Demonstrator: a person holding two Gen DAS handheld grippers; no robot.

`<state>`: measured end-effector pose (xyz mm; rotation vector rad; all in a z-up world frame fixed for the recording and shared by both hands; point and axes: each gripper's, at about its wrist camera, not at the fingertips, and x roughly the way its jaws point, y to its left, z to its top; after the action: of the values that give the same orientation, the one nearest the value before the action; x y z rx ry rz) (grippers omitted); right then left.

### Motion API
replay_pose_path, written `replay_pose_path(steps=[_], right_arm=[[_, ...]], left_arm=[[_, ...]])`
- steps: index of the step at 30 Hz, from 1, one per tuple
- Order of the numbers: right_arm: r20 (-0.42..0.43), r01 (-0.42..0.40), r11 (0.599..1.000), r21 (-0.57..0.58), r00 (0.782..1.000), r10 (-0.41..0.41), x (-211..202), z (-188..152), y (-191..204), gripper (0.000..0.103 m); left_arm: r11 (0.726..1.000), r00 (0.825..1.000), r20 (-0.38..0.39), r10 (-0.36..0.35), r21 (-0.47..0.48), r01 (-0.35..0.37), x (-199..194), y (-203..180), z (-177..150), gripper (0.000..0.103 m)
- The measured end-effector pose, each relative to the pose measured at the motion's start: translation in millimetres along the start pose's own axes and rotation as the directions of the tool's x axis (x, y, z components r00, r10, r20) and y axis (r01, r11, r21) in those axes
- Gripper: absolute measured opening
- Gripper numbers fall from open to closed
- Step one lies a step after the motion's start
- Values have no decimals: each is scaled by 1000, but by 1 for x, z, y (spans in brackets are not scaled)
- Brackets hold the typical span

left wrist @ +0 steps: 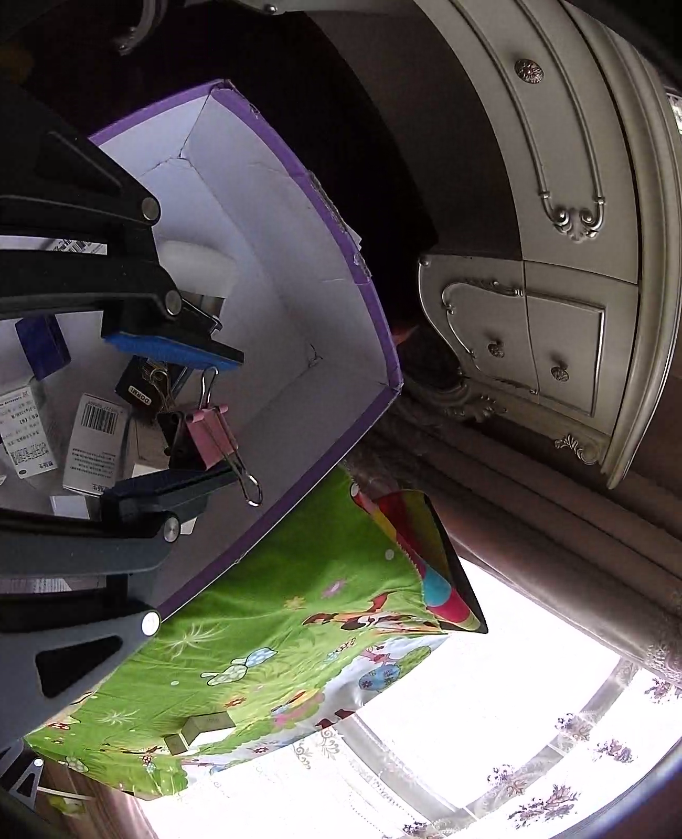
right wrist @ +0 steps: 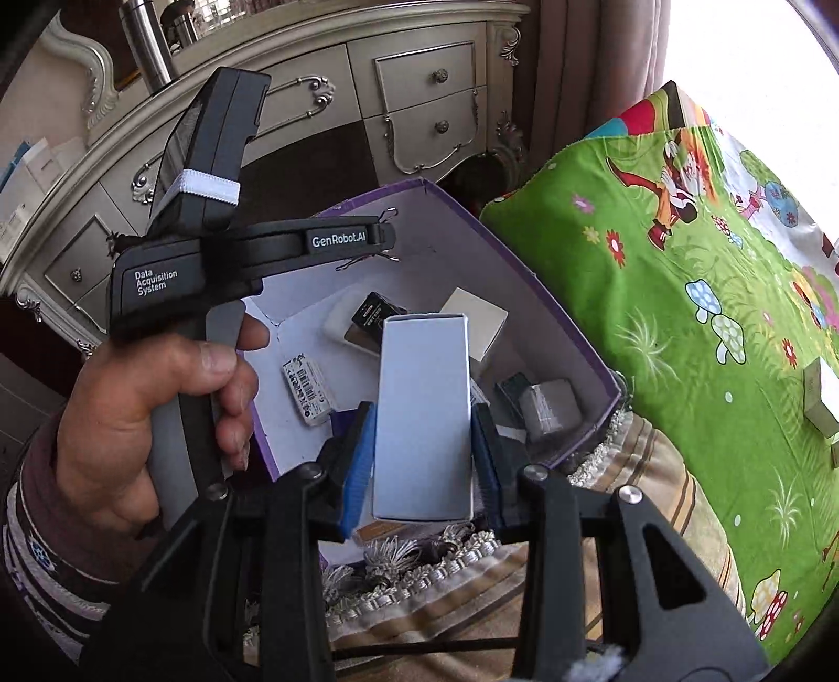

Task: Organize rigid objects
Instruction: 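Carry the clip and white box to the purple box and release both, then move both open grippers back over the last boxes on the bed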

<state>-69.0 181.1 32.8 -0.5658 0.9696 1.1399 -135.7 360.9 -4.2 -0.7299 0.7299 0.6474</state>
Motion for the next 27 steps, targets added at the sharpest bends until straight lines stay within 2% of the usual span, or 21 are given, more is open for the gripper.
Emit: replay_pose_path(steps=[5,9,13,21,27], right_arm=[[-17,5,1000,-11,1000,-5,4,-2,2,41],[-9,23,1000,-6,1000,-23,1,-2,-1,55],[9,40,999,-8,999,-40,-4,0,-3,59],[44,74,997,25,996,-75,-13,0,-21,60],[77,97,992,84,992,-104,-27,-1,-48,63]], left_arm=[[1000,1000,-13,2,-6,-2,5,0,-1,41],[1000,1000,-10,7,0,-7,4,-4,-2,51],[1000,1000,-6,8,16,-7,1,-10,0,55],[999,1000,-1,2,40,-2,-3,-25,1,55],[996,1000,-3,-24,91,24,-6,-54,1,55]])
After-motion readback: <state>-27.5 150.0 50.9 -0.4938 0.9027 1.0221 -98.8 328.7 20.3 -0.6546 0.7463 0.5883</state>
